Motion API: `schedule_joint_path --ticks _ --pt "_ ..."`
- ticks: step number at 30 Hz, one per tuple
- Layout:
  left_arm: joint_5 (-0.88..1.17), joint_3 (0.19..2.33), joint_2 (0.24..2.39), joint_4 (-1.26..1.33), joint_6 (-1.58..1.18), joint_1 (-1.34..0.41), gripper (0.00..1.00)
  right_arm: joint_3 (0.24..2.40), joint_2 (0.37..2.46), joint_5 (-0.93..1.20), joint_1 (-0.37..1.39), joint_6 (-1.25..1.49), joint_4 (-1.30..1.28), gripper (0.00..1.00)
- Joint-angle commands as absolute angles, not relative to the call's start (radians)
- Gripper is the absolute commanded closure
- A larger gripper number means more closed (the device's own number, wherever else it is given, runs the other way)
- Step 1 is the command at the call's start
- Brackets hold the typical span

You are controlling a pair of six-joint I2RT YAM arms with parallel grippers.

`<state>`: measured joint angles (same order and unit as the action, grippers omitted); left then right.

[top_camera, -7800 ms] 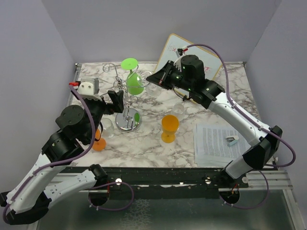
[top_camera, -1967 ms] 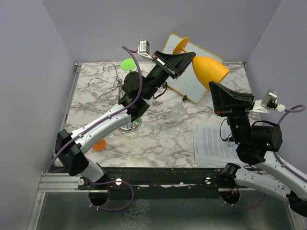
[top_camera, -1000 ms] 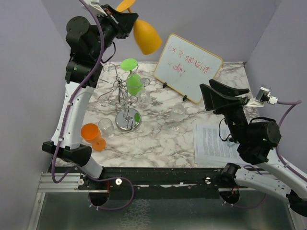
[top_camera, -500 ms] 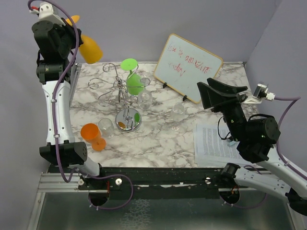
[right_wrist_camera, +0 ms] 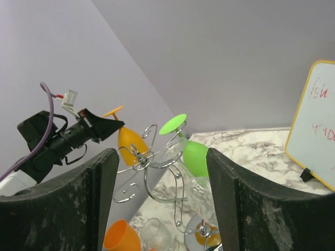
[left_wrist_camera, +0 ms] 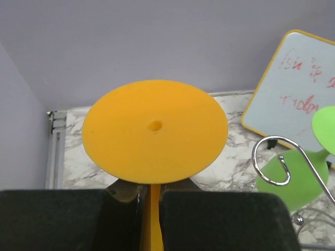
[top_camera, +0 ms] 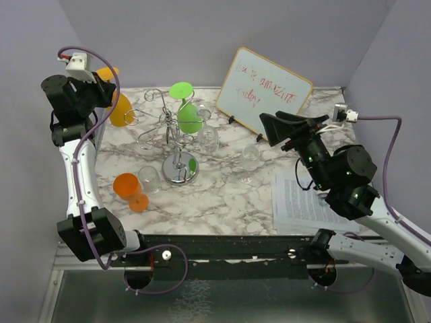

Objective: Place the wine glass upside down on the wine glass rack

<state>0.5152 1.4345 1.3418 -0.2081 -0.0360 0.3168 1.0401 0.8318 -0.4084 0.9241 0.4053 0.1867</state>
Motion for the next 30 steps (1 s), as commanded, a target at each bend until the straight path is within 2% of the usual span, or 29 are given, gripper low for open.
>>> schedule_joint_path --ticks 1,4,8,18,30 --pt "0.959 1.373 1.356 0.102 -0.143 0.388 1.0 1.067 0.845 -0.433 0.93 0.449 0.116 0.27" --pt "1.132 1.299 1.368 0.304 -0.243 0.397 1.0 1.074 0.848 -0.434 0.931 0.456 0.092 0.27" --pt "1.242 1.285 1.389 0.319 -0.217 0.396 1.0 1.065 0.84 -0.441 0.931 0.467 0.089 0.28" --pt "1.161 1.207 1.391 0.324 -0.088 0.382 1.0 1.079 0.857 -0.433 0.931 0.474 0.077 0.28" --pt "1.328 1.253 1.49 0.322 -0.082 0.343 1.0 1.117 0.894 -0.406 0.931 0.474 0.045 0.28"
